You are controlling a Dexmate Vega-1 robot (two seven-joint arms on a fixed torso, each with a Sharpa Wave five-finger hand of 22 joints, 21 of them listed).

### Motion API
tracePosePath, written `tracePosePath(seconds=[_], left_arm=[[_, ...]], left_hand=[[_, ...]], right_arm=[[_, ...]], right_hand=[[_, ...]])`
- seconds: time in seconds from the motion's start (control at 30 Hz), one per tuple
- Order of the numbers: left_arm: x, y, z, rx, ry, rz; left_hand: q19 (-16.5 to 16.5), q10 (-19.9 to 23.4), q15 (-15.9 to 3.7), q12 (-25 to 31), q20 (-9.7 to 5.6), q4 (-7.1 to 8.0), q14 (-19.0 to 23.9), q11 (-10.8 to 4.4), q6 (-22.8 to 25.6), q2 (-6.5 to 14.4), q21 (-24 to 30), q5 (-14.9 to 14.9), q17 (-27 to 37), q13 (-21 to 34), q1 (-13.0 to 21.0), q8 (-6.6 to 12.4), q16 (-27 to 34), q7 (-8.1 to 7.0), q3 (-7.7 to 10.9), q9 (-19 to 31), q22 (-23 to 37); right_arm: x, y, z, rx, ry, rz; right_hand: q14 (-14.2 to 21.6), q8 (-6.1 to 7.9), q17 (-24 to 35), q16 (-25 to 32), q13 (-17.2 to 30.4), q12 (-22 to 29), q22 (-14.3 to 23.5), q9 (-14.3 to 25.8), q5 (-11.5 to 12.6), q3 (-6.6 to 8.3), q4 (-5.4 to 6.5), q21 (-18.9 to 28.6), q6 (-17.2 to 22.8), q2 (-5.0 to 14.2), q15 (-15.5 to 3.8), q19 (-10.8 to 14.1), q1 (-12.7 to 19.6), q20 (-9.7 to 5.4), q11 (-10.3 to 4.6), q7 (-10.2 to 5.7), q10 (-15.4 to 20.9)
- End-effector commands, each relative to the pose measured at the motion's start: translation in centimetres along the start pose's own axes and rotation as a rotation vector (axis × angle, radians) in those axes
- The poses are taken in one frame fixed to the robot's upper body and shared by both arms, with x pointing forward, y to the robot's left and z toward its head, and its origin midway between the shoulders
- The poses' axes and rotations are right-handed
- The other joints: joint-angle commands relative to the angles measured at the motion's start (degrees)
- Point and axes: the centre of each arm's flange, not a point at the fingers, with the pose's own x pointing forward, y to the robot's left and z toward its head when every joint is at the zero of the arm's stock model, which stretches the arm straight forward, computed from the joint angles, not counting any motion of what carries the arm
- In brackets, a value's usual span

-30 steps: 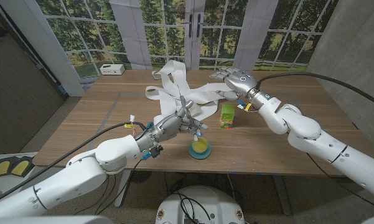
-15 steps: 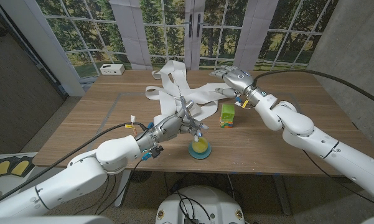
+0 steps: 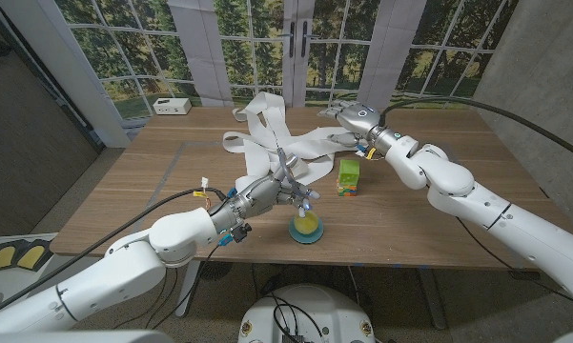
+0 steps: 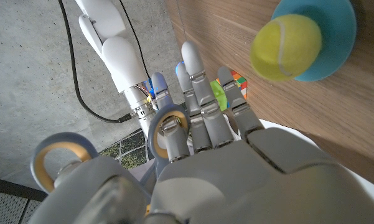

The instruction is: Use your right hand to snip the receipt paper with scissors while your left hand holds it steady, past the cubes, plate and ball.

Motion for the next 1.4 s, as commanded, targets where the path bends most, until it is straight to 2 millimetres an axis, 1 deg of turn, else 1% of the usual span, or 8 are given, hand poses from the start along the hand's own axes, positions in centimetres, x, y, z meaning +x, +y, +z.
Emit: tracePosePath(seconds=[0.03,0.33,0.63,0.93,1.03,1.13,1.27,1.4], left_arm=[[0.2,0.4,-0.2,0.001,0.005,-0.009],[0.0,0.8,-0.4,-0.002,0.004,-0.015],[0.1,1.0,-0.4,-0.003,0.0,-0.017],[0.0,1.1,-0.5,-0.006,0.003,-0.024],[0.0,1.1,-0.5,-0.005,0.001,-0.024],[0.0,1.1,-0.5,-0.006,0.003,-0.02],[-0.2,1.1,-0.6,-0.007,0.006,-0.016],[-0.2,1.1,-0.6,-0.008,0.007,-0.02]], left_hand=[[0.7,2.4,-0.11,-0.1,-0.09,-1.42,0.6,-1.72,-2.9,0.6,-0.2,0.3,0.1,0.2,0.1,0.03,0.5,9.08,-1.23,0.0,0.2],[0.8,2.8,-0.19,0.0,-0.13,-1.45,0.7,-1.68,-2.7,0.6,-0.3,0.3,0.1,0.0,0.1,0.08,0.6,9.05,-1.23,0.0,0.2],[0.9,3.0,-0.23,0.0,-0.18,-1.48,0.8,-1.62,-2.5,0.6,-0.3,0.3,0.1,-0.1,0.2,0.08,0.7,9.1,-1.23,0.0,0.2],[1.0,3.0,-0.15,-0.1,-0.21,-1.49,0.9,-1.67,-2.3,0.7,-0.4,0.3,0.0,-0.2,0.2,0.11,0.7,9.08,-1.22,0.0,0.2],[1.1,3.2,-0.27,0.0,-0.25,-1.5,0.9,-1.55,-2.2,0.7,-0.4,0.3,0.0,-0.1,0.2,0.11,0.8,9.09,-1.21,0.0,0.2],[1.2,3.1,-0.34,0.0,-0.25,-1.5,0.9,-1.56,-2.3,0.7,-0.4,0.3,0.1,-0.2,0.3,0.08,0.8,9.09,-1.21,0.0,0.2],[1.2,3.1,-0.36,0.0,-0.26,-1.5,0.8,-1.64,-2.4,0.7,-0.4,0.3,-0.1,-0.1,0.3,0.0,0.7,9.1,-1.2,0.0,0.2],[1.2,3.1,-0.39,0.0,-0.26,-1.49,1.0,-1.64,-2.4,0.8,-0.5,0.3,-0.1,0.0,0.3,-0.05,0.8,9.1,-1.2,0.0,0.2]], right_arm=[[2.0,-0.4,0.7,-0.046,-0.049,0.09],[2.8,0.3,1.6,-0.08,-0.079,0.092],[3.5,1.1,1.5,-0.101,-0.1,0.105],[4.0,2.5,1.2,-0.123,-0.14,0.116],[3.9,3.1,0.8,-0.117,-0.17,0.078],[4.0,3.3,0.6,-0.116,-0.169,0.081],[4.2,3.6,0.4,-0.124,-0.172,0.071],[4.4,3.9,0.3,-0.127,-0.169,0.059]], right_hand=[[-0.8,0.03,-0.1,-0.6,0.0,-0.3,0.2,0.1,-0.4,-0.26,-0.16,-0.4,-0.3,-0.68,-4.55,-0.5,0.2,0.03,-0.02,-0.19,-0.7],[0.0,1.18,-0.5,-0.1,-0.1,0.1,0.2,0.1,-0.6,-0.46,-0.36,-0.8,2.3,-0.95,-5.28,0.0,0.6,-0.15,-0.56,-1.46,0.3],[1.2,2.07,-0.9,0.4,-0.3,0.6,0.2,0.1,-0.9,-0.5,-0.69,-1.3,5.2,-1.1,-6.34,0.6,1.5,-0.78,-2.53,-2.82,2.3],[1.0,1.94,-1.1,0.3,-0.4,0.5,0.2,0.0,-0.9,-0.58,-0.92,-1.6,5.4,-1.42,-6.72,0.4,2.0,-1.12,-2.84,-3.35,2.4],[1.8,2.0,-1.3,0.6,-0.5,0.6,0.2,0.0,-0.9,-0.77,-0.99,-1.9,6.1,-1.82,-7.74,0.5,2.5,-1.35,-3.0,-3.36,3.2],[2.0,2.13,-1.3,0.7,-0.5,0.7,0.2,0.0,-0.8,-0.84,-0.96,-1.9,6.7,-1.88,-7.97,0.7,2.7,-1.48,-3.07,-3.37,3.7],[2.6,2.19,-1.4,0.9,-0.6,0.8,0.2,0.0,-0.7,-0.83,-1.01,-2.1,7.5,-1.86,-8.37,1.1,3.5,-0.88,-3.15,-3.46,4.4],[2.8,2.16,-1.5,1.0,-0.5,0.8,0.2,0.0,-0.6,-0.78,-1.03,-2.1,7.7,-1.75,-8.62,1.2,3.9,-1.23,-3.18,-3.49,4.7]])
